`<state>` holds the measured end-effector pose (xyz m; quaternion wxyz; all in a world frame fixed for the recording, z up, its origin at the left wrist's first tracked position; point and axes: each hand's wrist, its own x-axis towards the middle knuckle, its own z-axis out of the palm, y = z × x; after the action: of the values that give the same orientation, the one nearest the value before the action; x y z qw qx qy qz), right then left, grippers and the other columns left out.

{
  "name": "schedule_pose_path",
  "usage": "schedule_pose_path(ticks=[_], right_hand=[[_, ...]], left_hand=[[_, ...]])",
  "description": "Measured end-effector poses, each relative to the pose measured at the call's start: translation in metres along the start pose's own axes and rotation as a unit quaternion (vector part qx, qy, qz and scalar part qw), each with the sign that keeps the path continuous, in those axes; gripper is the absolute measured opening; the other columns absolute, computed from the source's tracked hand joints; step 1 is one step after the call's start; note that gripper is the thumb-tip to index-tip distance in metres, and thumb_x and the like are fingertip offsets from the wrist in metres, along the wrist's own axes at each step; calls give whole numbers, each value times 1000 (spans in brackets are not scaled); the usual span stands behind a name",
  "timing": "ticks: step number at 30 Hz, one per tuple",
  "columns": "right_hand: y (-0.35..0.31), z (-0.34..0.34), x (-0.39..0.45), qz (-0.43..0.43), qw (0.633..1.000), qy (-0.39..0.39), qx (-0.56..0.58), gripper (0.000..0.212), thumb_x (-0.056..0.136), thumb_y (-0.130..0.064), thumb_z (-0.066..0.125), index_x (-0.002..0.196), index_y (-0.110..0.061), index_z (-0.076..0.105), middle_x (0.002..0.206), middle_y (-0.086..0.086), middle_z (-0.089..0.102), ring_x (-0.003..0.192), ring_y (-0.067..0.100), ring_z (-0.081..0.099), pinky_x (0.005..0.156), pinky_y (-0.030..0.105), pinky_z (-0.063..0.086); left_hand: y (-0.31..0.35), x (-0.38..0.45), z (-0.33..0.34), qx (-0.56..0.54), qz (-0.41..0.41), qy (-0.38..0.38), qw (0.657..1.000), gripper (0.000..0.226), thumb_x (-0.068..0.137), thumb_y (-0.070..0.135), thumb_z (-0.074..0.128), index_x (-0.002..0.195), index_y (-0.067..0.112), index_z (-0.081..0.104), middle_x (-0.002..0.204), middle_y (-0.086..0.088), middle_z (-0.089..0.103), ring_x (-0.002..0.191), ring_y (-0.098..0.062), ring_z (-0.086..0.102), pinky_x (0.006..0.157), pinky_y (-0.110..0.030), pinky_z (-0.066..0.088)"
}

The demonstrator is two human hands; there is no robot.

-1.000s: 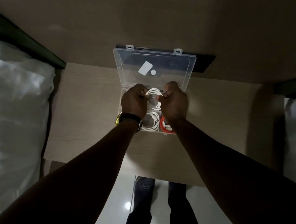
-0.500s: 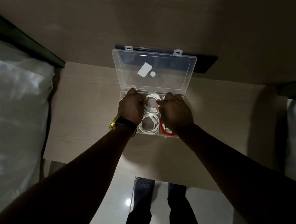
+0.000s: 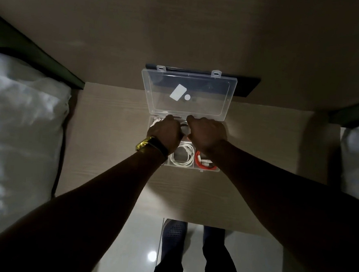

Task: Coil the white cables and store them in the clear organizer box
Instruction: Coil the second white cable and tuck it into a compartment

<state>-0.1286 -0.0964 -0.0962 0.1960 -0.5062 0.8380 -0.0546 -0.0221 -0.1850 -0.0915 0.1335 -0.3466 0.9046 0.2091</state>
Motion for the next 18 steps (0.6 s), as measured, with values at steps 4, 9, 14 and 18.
schedule_pose_path(ticks=[4, 9, 14, 18], right_hand=[[7, 1, -5, 14, 999, -25, 39, 20, 90, -34, 59, 103, -20, 52, 96, 8, 71, 91, 34, 66, 67, 33, 38], [15, 5, -9, 32, 987, -79, 137, 35, 81, -45, 68, 108, -22, 61, 113, 2, 69, 99, 26, 64, 79, 34, 48], [16, 3, -13, 53, 988, -59, 131, 44, 69, -52, 76, 104, -29, 65, 114, -2, 70, 102, 24, 64, 86, 37, 50], [14, -6, -7, 34, 993, -67, 88, 45, 68, -58, 76, 97, -24, 67, 106, -1, 72, 97, 25, 65, 83, 37, 50]], left_hand=[[-11, -4, -2, -71, 58, -32, 995, 30, 95, 36, 50, 109, 18, 69, 113, -17, 61, 103, -34, 59, 86, -36, 45], [-25, -2, -4, -111, 36, -58, 991, 27, 77, 29, 74, 101, 17, 74, 109, -14, 71, 103, -32, 63, 80, -25, 38], [-21, -1, 1, -104, 7, -24, 994, 32, 73, 33, 75, 100, 17, 74, 111, -12, 71, 105, -32, 62, 80, -29, 41], [-19, -1, 0, -85, 20, -37, 995, 28, 78, 35, 71, 97, 14, 74, 107, -12, 72, 102, -31, 63, 78, -29, 41]])
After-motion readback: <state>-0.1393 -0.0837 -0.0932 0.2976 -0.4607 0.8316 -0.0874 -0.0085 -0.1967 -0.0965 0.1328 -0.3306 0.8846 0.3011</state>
